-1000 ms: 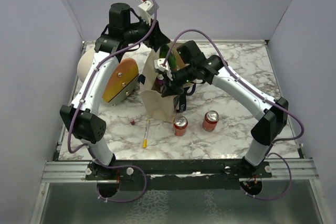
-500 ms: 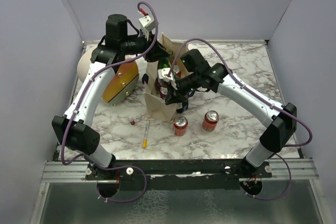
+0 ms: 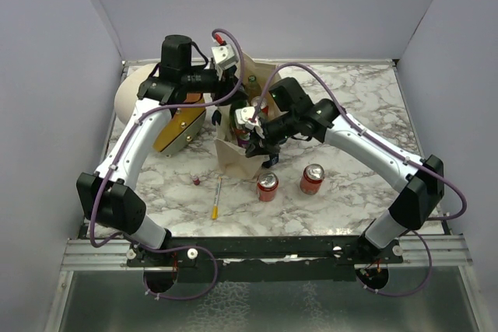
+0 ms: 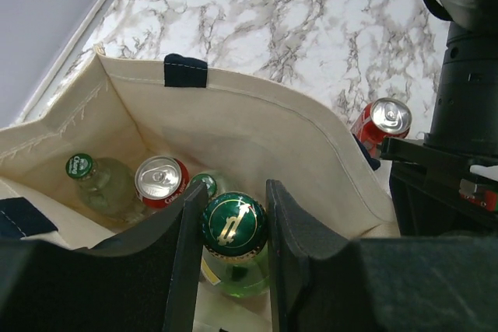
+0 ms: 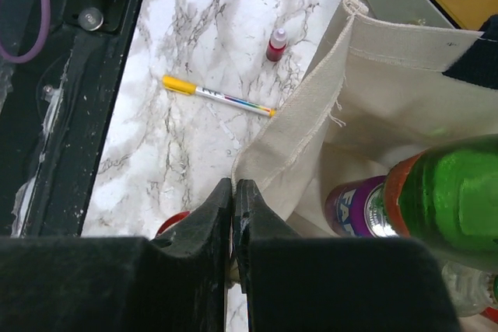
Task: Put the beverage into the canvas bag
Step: Place the drink in the canvas bag.
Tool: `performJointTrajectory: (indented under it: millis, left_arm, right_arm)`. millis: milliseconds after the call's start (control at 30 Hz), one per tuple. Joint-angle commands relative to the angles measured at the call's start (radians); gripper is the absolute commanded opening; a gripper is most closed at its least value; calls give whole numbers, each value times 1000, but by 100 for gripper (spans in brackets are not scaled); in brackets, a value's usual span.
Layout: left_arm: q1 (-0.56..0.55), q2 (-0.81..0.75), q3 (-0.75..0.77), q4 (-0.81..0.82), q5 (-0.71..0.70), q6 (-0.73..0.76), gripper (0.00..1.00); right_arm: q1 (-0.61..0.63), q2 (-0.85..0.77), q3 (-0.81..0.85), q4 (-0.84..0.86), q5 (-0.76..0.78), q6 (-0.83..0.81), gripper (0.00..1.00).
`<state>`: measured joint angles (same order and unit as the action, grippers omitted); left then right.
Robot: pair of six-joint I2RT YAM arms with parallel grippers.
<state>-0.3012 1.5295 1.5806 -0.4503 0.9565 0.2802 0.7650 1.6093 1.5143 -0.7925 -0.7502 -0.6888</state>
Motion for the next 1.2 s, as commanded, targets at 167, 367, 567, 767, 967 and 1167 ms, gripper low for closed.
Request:
performJointTrajectory:
  millis: [167, 367, 567, 767, 967, 1167]
  left_arm:
    - [3, -90, 18, -124, 49, 336, 0]
    - [8, -103, -3, -160, 43, 383, 0]
    - [7, -103, -12, -169, 69, 392, 0]
    - [7, -92, 35, -182, 110, 390, 0]
    - [9, -79, 86, -231, 178, 371, 0]
    - [8, -78, 106, -234, 215, 323, 0]
  right_arm:
    - [4, -7, -80, -21, 95, -67, 4]
    - [4, -41, -119, -15, 111, -33, 4]
    - [5, -44, -110, -30, 117, -25, 4]
    - [3, -31, -65, -24, 117, -2, 3]
    - [5, -37, -23, -9, 107, 17, 3]
    - [4, -47, -4, 20, 87, 16, 3]
